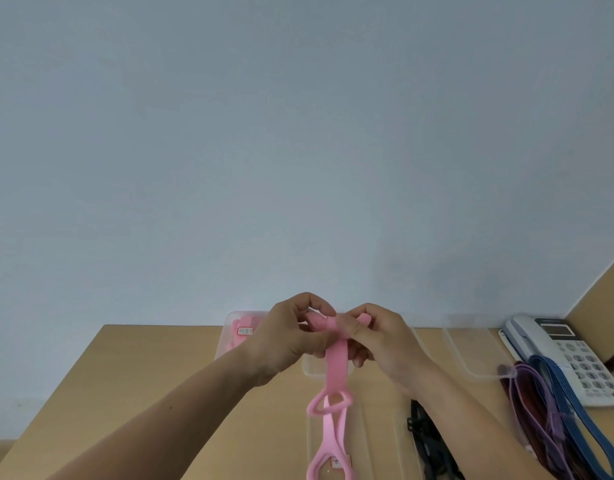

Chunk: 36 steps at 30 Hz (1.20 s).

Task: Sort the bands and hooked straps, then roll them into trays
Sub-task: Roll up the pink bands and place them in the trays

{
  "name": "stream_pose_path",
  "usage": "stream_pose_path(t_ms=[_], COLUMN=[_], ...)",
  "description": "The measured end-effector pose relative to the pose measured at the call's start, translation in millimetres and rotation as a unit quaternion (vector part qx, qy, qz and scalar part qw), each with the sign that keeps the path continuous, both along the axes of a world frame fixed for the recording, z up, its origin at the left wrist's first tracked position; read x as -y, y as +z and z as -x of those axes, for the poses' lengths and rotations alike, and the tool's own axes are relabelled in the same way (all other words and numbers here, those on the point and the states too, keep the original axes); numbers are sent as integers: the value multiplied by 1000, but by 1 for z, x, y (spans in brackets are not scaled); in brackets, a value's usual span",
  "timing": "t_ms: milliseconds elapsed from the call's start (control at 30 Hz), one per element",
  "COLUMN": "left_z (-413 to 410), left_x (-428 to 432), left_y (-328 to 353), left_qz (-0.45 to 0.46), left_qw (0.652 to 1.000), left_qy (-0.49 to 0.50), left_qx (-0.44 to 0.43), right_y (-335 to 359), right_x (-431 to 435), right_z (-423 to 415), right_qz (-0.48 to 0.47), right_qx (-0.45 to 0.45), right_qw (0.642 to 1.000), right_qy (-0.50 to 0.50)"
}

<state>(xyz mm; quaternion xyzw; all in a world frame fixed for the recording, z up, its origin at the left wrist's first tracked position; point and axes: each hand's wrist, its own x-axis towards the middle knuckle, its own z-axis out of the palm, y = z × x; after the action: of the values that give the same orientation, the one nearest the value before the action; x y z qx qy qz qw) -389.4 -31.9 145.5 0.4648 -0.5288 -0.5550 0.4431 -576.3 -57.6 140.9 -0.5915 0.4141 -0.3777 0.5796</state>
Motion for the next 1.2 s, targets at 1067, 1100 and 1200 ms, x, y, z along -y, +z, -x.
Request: stream_pose_path(t_ms=[1067, 1100, 1200], left_z=[0, 0, -1], left_x=[-3, -4, -4], left_y=[-4, -6, -5], left_qz=[19, 20, -4], left_qw=[998, 997, 997], left_qy=[26, 30, 31], left_qx=[55, 63, 73], right_y=[-4, -5, -7], right_x=[-1, -1, 1], right_z=[0, -1, 0], right_qz=[-11, -1, 35], right_qx=[-22, -34, -42], right_qw=[1000, 999, 998], right_qy=[1, -4, -20])
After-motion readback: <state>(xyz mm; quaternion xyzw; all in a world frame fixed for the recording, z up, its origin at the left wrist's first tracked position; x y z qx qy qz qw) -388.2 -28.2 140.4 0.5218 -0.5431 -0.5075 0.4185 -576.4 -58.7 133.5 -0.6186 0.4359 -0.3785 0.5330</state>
